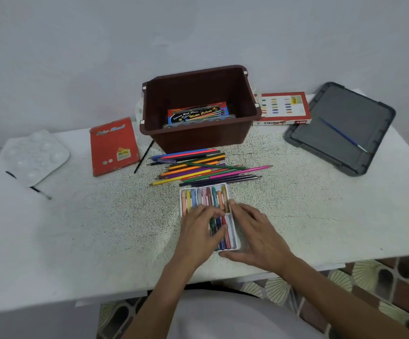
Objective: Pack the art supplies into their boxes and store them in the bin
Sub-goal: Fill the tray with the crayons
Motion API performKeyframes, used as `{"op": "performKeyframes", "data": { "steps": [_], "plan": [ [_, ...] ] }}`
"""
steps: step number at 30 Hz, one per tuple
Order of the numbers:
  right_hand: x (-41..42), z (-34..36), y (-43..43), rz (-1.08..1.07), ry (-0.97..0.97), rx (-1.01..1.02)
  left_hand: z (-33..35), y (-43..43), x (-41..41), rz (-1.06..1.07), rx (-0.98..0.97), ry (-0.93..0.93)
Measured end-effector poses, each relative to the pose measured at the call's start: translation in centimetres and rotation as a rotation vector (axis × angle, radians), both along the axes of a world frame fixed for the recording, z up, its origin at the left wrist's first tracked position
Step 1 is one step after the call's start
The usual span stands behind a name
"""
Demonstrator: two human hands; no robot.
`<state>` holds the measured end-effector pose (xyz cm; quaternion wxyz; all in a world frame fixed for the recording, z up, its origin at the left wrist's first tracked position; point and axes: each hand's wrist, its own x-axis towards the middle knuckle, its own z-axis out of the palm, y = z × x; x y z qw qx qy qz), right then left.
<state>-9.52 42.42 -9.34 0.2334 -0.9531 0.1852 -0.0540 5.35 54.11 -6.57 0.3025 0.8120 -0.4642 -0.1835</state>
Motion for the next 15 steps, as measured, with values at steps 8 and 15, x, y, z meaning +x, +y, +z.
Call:
{"op": "performKeyframes", "data": {
  "steps": [8,15],
  "plan": [
    [0.0,0.2,0.1,-0.010,0.018,0.000,-1.5,0.3,1.0,0.062,0.103,-0.138],
    [0.0,0.3,0.1,-0.013,0.003,-0.006,-1.8,0.4,1.6,0.035,0.096,-0.178]
  ]
}}
